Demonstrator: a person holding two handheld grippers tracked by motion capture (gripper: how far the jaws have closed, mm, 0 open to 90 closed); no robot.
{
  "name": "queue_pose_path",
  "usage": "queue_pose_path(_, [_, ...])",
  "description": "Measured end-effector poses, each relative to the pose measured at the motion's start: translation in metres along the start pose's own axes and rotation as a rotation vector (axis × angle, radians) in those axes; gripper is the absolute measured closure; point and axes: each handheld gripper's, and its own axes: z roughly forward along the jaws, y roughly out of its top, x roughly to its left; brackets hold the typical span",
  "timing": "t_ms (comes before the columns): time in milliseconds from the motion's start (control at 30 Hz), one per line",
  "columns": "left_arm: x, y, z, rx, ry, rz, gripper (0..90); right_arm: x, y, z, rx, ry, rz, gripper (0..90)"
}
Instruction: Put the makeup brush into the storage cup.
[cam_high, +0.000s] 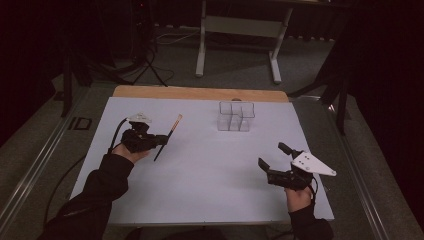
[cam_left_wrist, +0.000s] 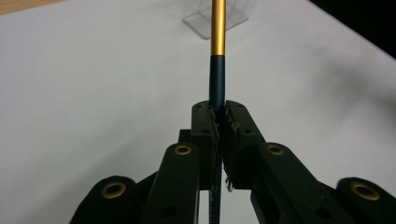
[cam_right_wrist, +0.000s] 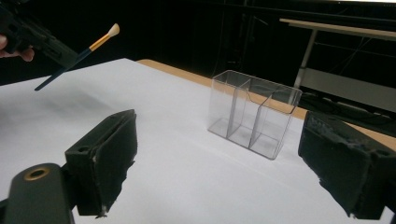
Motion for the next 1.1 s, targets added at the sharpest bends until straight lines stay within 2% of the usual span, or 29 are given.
queue_pose_path(133, [-0.002, 0.000, 0.001, -0.021, -0.014, 0.004, 83.8, 0.001, 0.000, 0.001, -0.002, 0.000, 0.003, 11.6])
queue_pose_path(267, [-0.006, 0.000, -0.001, -0.079, -0.018, 0.005, 83.8, 0.002, 0.001, 0.000, -0.008, 0.002, 0.010, 11.6])
queue_pose_path(433, [-0.009, 0.000, -0.003, -0.113, -0.045, 0.006, 83.8, 0.003, 0.004, 0.002, -0.004, 0.018, 0.020, 11.6])
queue_pose_path(533, [-0.012, -0.001, -0.003, -0.146, -0.052, 0.007, 83.8, 0.004, 0.006, 0.003, -0.006, 0.042, 0.049, 11.6])
queue_pose_path(567, [-0.012, -0.002, -0.002, -0.154, -0.072, 0.005, 83.8, 0.004, 0.007, 0.003, -0.009, 0.047, 0.056, 11.6])
queue_pose_path(700, [-0.015, -0.006, 0.000, -0.192, -0.093, 0.019, 83.8, 0.006, 0.012, 0.004, -0.007, 0.042, 0.080, 12.8])
queue_pose_path(800, [-0.017, -0.009, 0.003, -0.203, -0.109, 0.021, 83.7, 0.006, 0.016, 0.006, 0.006, 0.053, 0.098, 12.7])
queue_pose_path(900, [-0.018, -0.011, 0.006, -0.204, -0.115, 0.023, 83.8, 0.005, 0.018, 0.009, 0.027, 0.043, 0.124, 12.8])
queue_pose_path(967, [-0.019, -0.012, 0.007, -0.213, -0.139, 0.017, 83.8, 0.003, 0.020, 0.011, 0.044, 0.046, 0.150, 12.8])
queue_pose_path(1100, [-0.021, -0.015, 0.010, -0.267, -0.179, 0.016, 83.7, -0.002, 0.026, 0.015, 0.051, 0.063, 0.194, 12.8])
